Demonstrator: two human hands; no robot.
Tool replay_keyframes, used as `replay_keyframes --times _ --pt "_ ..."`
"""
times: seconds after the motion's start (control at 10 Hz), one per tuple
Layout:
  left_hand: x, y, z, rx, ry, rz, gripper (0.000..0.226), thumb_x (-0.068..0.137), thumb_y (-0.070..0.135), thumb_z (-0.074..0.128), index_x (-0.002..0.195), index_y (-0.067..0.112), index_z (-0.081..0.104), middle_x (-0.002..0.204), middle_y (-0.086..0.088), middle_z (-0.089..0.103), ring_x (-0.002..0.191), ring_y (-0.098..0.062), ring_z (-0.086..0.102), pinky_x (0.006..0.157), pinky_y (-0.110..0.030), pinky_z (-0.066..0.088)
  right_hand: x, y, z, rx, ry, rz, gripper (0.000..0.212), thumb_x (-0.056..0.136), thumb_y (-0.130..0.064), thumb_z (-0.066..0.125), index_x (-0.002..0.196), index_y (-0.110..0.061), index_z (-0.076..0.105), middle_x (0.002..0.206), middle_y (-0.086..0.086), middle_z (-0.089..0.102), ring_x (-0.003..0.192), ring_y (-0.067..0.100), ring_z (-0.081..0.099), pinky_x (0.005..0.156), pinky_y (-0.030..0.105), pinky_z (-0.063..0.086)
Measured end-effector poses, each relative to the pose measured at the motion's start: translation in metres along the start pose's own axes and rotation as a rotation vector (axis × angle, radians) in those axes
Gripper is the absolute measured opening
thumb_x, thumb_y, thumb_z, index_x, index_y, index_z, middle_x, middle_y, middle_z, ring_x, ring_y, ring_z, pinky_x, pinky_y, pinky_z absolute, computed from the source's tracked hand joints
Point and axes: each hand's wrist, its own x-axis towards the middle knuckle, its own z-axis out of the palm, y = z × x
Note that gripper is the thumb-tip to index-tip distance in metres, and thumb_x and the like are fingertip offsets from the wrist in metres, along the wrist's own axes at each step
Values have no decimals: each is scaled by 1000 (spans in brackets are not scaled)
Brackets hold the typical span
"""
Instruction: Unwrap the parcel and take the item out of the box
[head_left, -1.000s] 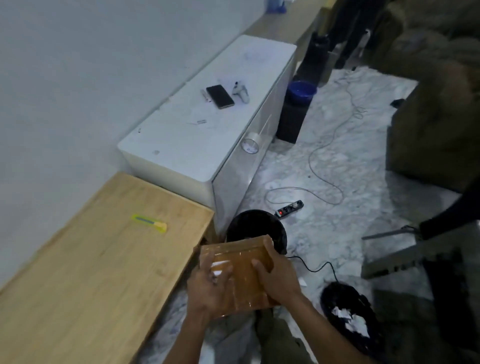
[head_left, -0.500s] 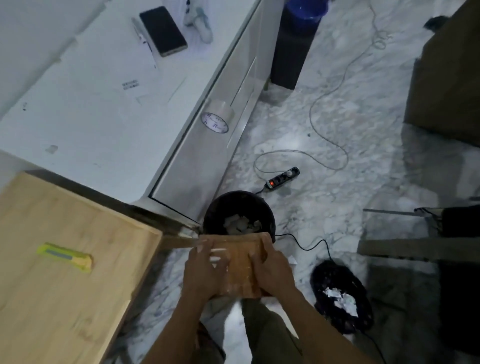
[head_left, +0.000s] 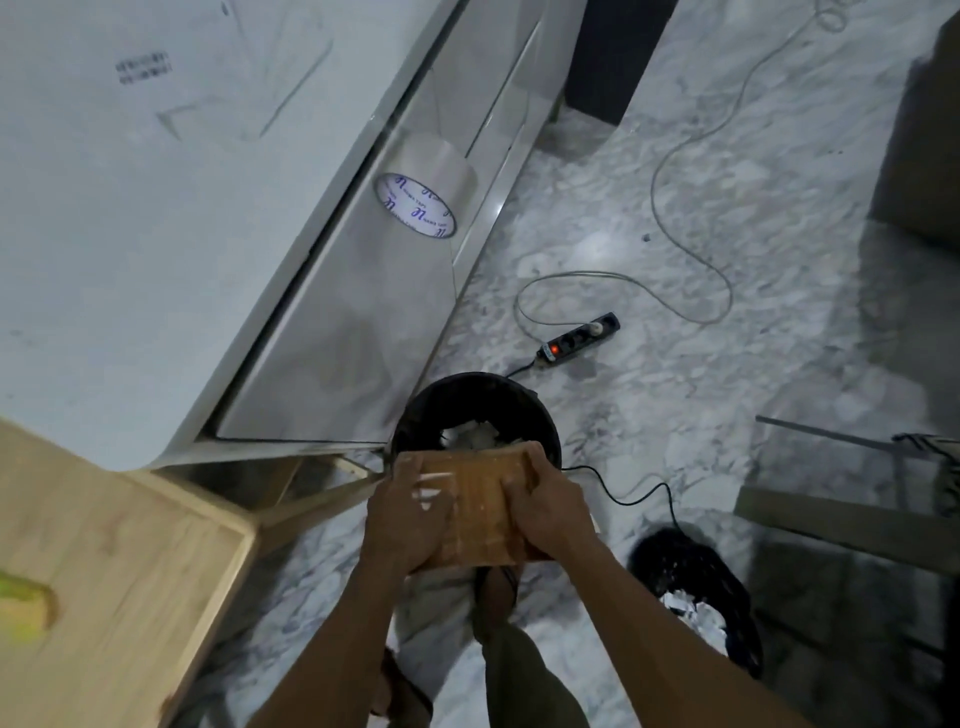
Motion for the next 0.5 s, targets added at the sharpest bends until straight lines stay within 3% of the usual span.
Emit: replay_keyframes --times 0.1,0.2,0.3,0.5 --pt "24 -1 8 108 -39 -8 87 86 60 60 157 32 20 145 -11 53 127 -30 54 97 -33 47 26 4 7 -4 -2 10 69 97 -51 40 157 -33 10 142 16 52 125 41 51 95 44 45" --pt "39 -3 16 205 -72 -65 91 88 68 51 159 35 5 162 -20 22 147 -38 26 113 -46 33 52 10 14 -42 -18 75 74 92 -66 30 156 -34 8 157 21 30 138 46 35 107 57 37" --pt "41 -2 19 186 -92 -54 87 91 67 46 159 33 3 165 -18 11 151 -36 17 117 -45 26 66 12 16 -14 -29 93 76 94 -65 30 157 -27 12 156 20 33 141 40 34 110 56 36" --pt "45 -5 26 140 -30 13 81 94 63 44 159 31 6 167 -9 13 153 -29 11 121 -46 23 69 9 20 79 44 11 68 99 -54 36 156 -21 19 154 17 39 138 38 40 108 52 40"
